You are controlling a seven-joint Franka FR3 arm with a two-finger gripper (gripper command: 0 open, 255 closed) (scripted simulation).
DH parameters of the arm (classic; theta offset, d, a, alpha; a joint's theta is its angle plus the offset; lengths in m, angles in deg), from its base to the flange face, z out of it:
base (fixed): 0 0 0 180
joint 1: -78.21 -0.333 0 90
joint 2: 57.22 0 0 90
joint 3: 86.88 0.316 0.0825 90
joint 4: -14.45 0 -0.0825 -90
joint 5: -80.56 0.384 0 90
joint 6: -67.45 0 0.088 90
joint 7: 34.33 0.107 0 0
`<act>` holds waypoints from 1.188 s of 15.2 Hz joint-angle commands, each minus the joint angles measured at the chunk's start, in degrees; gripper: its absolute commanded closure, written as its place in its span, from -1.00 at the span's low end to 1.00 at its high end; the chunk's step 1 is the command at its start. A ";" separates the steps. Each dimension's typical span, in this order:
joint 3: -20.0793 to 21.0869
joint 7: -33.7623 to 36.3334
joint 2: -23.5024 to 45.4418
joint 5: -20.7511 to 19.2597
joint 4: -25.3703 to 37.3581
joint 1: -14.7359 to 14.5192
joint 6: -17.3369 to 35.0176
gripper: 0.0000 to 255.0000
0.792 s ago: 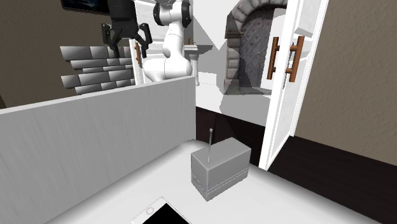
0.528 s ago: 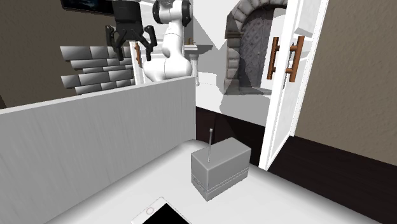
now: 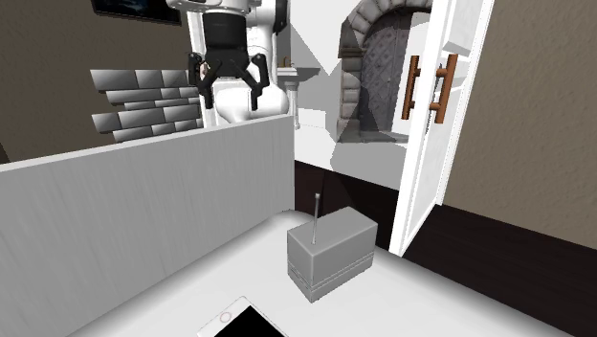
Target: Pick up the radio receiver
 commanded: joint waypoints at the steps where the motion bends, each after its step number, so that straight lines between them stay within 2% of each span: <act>1: 2.24 2.75 3.40 0.73 0.85 -0.44 3.29 -1.00; 9: 10.61 13.98 17.07 -0.04 7.64 -1.10 12.63 -1.00; 18: 17.54 27.85 34.27 -8.21 20.02 -1.65 18.19 -1.00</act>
